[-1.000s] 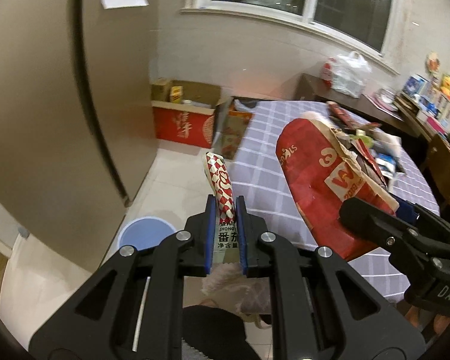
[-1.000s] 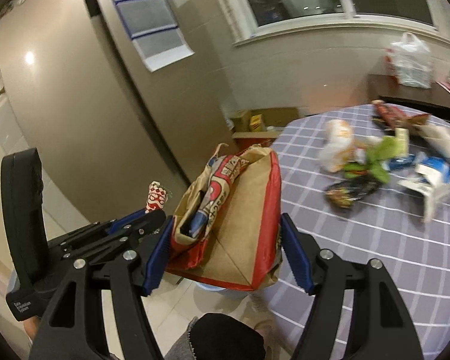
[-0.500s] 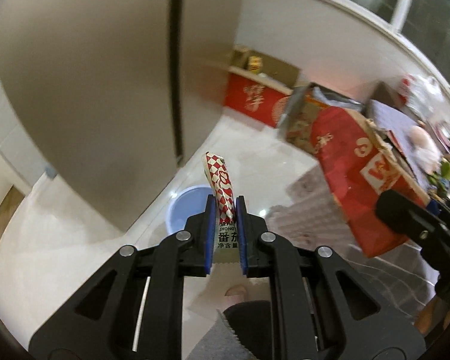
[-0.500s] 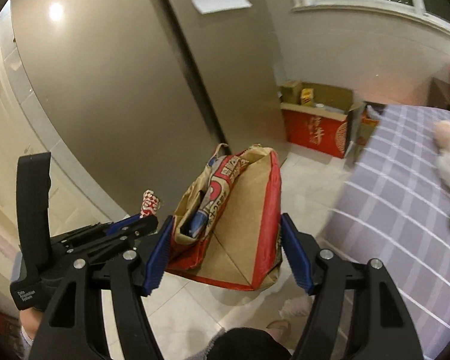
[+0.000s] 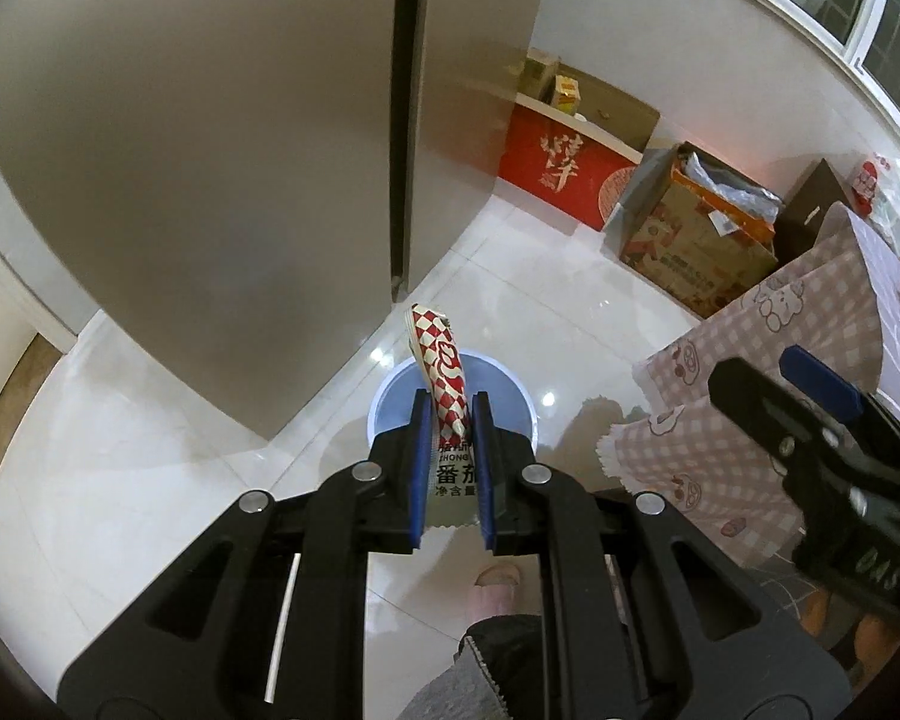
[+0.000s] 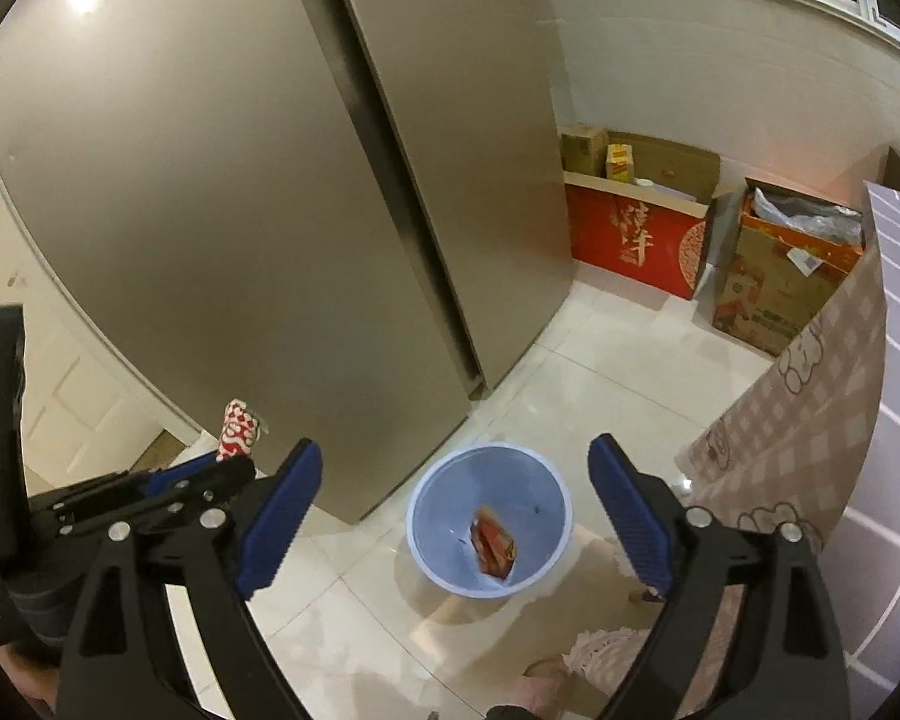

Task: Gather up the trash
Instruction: 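Carry both items to the blue bin and open both grippers over it, then move both tools back toward the table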

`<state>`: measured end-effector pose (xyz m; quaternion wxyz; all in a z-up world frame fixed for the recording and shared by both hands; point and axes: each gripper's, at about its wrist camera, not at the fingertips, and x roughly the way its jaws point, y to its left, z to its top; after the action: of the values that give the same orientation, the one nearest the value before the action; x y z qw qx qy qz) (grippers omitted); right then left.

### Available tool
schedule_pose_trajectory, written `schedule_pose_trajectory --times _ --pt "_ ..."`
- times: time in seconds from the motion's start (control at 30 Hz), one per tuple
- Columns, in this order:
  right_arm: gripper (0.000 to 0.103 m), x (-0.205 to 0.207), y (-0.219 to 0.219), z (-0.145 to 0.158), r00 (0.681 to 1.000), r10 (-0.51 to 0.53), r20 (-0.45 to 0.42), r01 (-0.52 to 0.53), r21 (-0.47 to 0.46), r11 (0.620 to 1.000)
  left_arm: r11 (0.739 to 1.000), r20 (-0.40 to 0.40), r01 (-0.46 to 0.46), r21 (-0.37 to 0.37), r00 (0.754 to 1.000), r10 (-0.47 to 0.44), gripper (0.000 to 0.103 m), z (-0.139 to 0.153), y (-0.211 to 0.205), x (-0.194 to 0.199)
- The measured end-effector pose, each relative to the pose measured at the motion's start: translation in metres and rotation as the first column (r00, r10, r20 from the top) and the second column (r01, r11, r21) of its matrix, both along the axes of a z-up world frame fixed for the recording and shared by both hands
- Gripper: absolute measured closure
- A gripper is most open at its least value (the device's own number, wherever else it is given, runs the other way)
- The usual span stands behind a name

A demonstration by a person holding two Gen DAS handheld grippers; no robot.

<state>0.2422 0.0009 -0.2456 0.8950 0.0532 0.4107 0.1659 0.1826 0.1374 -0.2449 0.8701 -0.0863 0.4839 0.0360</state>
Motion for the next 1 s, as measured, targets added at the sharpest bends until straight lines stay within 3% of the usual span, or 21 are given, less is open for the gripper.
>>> schedule_pose_trajectory --times 0.27,0.6,0.63,0.7,0.73,0.8,1.0 --pt "0.012 -0.013 -0.003 0.004 0.998 -0.047 0.05 0.05 -0.065 0.997 0.999 -0.028 0.032 -0.013 0.999 -0.032 0.089 -0.013 -0.004 0.023" --pt "0.011 -0.014 -0.023 0.019 0.985 -0.12 0.127 0.125 -0.032 0.992 0.999 -0.03 0.032 -0.008 0.999 -0.032 0.088 -0.016 -0.011 0.047" --pt "0.01 -0.014 -0.025 0.021 0.982 -0.126 0.139 0.131 -0.027 0.991 1.0 -0.022 0.024 -0.009 0.999 -0.024 0.084 -0.015 -0.01 0.05" --pt "0.01 -0.013 -0.028 0.023 0.98 -0.135 0.143 0.139 -0.019 0.99 1.0 -0.017 0.004 0.001 1.0 -0.004 0.046 -0.014 -0.009 0.053" --pt "0.01 -0.013 -0.029 0.022 0.98 -0.137 0.142 0.14 -0.016 0.99 0.999 -0.005 -0.025 0.021 1.0 0.026 0.021 -0.012 -0.006 0.053" --pt "0.01 -0.013 -0.03 0.023 0.98 -0.14 0.138 0.143 -0.012 0.99 0.999 0.037 -0.045 0.021 0.998 0.044 0.021 -0.007 -0.002 0.048" --pt "0.01 -0.018 -0.032 0.028 0.984 -0.133 0.122 0.135 -0.006 0.991 0.998 0.054 -0.066 0.023 0.996 0.065 0.021 0.007 0.002 0.028"
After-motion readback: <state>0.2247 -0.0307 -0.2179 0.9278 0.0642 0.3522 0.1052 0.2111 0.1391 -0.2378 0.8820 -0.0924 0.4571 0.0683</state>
